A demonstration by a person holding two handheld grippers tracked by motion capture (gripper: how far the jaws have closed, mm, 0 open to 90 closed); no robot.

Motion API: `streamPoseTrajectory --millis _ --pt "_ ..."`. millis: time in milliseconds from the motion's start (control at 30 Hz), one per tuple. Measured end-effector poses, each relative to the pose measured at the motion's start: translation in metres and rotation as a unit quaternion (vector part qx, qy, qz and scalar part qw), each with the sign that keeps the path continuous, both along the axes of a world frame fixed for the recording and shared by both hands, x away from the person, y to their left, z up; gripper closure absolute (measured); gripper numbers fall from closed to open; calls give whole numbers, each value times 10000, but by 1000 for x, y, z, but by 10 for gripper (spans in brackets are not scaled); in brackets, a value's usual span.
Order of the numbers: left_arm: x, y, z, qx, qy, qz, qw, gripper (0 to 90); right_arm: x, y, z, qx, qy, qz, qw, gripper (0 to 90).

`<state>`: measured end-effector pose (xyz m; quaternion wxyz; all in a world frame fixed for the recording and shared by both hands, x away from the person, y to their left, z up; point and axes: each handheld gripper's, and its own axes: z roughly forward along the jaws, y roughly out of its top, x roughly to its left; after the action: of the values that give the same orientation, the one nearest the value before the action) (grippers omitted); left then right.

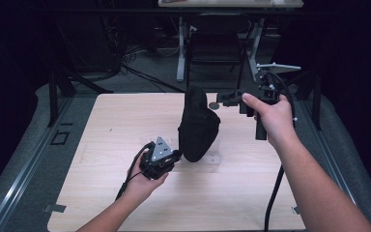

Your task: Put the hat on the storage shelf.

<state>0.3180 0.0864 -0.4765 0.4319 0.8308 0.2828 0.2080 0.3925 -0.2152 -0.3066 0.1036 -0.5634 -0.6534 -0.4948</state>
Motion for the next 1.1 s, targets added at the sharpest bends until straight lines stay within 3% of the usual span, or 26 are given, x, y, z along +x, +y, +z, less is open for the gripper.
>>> streamPoseTrajectory --millis 433,800,1100 --pt "0 6 -1 29 5 72 10000 823 -2 -10 -5 -68 -24 -167 9998 555" --pt "0 14 -4 92 0 129 9999 833 -4 -10 -6 -117 -52 -142 9998 543" --pt "1 25 -17 69 104 194 9997 832 -4 -12 -8 -117 -54 -131 9998 540"
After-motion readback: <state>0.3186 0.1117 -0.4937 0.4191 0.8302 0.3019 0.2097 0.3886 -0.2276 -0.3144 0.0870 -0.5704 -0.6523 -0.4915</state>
